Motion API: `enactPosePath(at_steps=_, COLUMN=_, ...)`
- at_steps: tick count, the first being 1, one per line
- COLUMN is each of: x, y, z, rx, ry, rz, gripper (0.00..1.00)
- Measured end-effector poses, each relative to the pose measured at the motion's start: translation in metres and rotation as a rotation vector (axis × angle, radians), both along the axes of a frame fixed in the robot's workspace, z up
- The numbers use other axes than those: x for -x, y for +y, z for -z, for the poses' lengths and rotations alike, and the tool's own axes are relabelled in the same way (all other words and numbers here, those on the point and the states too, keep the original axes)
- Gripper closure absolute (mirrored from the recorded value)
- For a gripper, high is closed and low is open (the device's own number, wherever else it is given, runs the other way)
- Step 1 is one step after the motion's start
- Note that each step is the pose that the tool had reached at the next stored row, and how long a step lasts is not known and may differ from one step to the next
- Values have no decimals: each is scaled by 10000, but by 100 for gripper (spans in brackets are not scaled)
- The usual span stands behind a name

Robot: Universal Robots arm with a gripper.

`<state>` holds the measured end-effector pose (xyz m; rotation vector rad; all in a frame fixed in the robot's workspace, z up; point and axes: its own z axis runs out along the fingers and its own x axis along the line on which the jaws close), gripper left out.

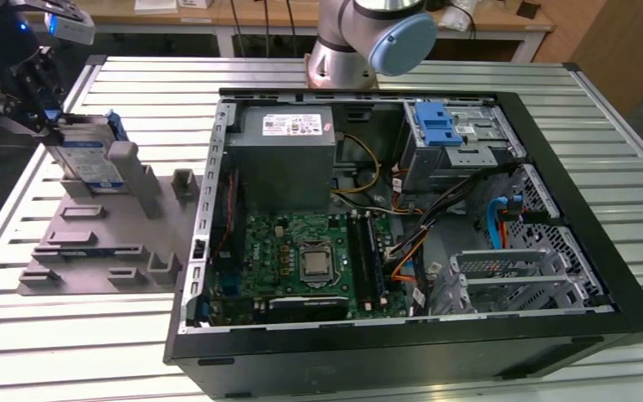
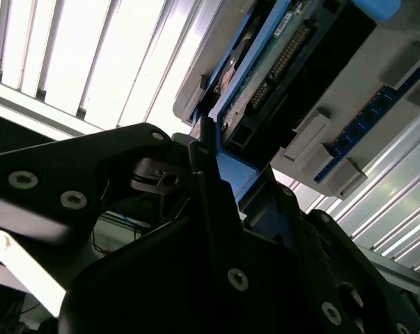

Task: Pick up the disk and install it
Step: 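Pick up the disk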

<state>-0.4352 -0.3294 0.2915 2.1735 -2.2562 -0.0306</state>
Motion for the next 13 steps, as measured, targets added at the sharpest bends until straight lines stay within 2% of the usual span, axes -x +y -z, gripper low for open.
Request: enactPosePath(at_steps=13, x=0, y=-1, z=-22, rx=1, ry=0, rz=0, gripper=64)
